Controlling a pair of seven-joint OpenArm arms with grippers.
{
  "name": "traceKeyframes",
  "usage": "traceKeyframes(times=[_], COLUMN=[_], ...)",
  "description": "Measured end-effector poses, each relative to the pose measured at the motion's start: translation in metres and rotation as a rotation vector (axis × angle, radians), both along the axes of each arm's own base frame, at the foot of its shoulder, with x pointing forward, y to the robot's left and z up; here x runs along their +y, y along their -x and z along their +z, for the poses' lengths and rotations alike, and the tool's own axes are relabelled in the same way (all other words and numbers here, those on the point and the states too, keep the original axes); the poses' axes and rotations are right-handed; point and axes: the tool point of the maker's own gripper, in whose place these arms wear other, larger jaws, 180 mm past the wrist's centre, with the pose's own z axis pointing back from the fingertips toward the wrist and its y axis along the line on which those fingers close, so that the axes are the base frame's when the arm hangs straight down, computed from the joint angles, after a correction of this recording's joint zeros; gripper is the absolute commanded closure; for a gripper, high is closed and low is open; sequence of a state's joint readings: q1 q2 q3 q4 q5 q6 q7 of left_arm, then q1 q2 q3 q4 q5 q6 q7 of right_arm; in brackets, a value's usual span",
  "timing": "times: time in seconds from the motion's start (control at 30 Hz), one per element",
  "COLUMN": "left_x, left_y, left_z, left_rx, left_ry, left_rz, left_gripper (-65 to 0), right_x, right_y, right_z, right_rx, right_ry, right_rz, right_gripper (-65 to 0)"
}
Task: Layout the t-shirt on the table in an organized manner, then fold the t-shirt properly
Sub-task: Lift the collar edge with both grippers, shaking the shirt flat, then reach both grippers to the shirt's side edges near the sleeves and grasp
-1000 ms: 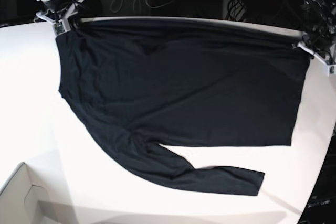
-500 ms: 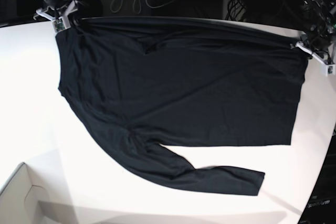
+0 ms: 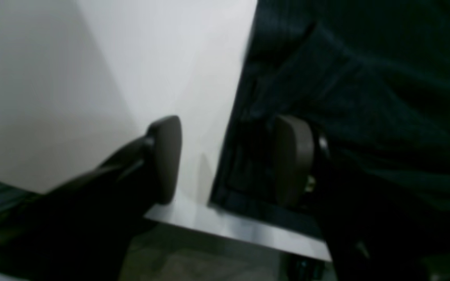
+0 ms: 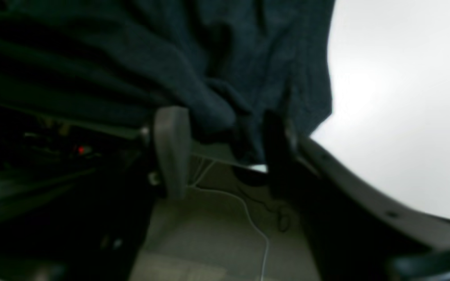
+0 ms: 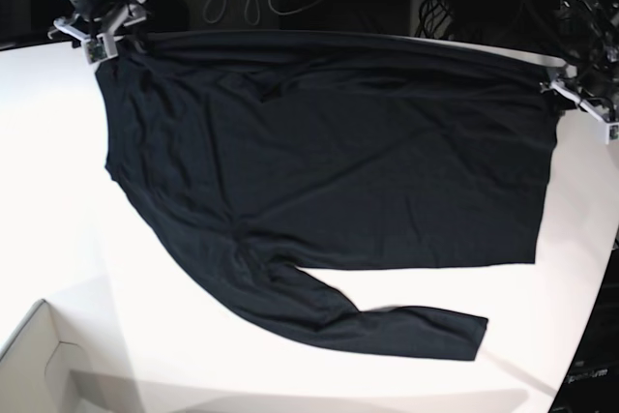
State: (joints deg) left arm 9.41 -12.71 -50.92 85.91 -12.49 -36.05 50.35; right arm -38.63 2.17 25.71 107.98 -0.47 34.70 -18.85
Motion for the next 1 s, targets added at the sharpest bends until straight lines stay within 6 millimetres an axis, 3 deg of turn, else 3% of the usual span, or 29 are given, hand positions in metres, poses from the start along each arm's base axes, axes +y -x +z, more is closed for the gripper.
traceKeyframes(times=[0.13, 0.23, 0.33, 0.5, 0.57, 0.7, 0.83, 1.0], left_x=[0.02, 0.029, 0.029, 0.03, 0.03, 0.026, 0.019, 0.036], left_y=[-0.001, -0.001, -0.017, -0.044, -0.055, -0.064, -0.062, -0.06], left_z=[0.026, 0.041, 0.056, 0.077, 0.085, 0.087, 0.066, 0.067], left_rx=[-0.07, -0.1, -0.157, -0.238, -0.268, -0.29, -0.235, -0.222], left_ry=[-0.047, -0.081, -0.088, -0.093, -0.094, -0.079, -0.045, -0.06], left_rz=[0.057, 0.084, 0.084, 0.089, 0.086, 0.078, 0.064, 0.075], left_gripper=[-36.1, -36.2, -36.2, -36.2, -36.2, -36.2, -36.2, -36.2], right_x=[-0.001, -0.017, -0.034, -0.035, -0.03, 0.003, -0.004, -0.001], right_y=[-0.005, -0.01, -0.029, -0.07, -0.096, -0.165, -0.217, -0.276], right_z=[0.008, 0.013, 0.026, 0.045, 0.054, 0.058, 0.036, 0.033], right_rx=[-0.025, -0.043, -0.107, -0.209, -0.255, -0.338, -0.227, -0.211], right_ry=[0.01, 0.042, 0.071, 0.072, 0.072, -0.037, -0.062, -0.145], right_rz=[0.004, -0.032, -0.072, -0.065, -0.045, 0.03, -0.006, -0.017], right_gripper=[-33.1, -33.6, -33.8, -39.5, -40.6, -41.0, -41.0, -40.9])
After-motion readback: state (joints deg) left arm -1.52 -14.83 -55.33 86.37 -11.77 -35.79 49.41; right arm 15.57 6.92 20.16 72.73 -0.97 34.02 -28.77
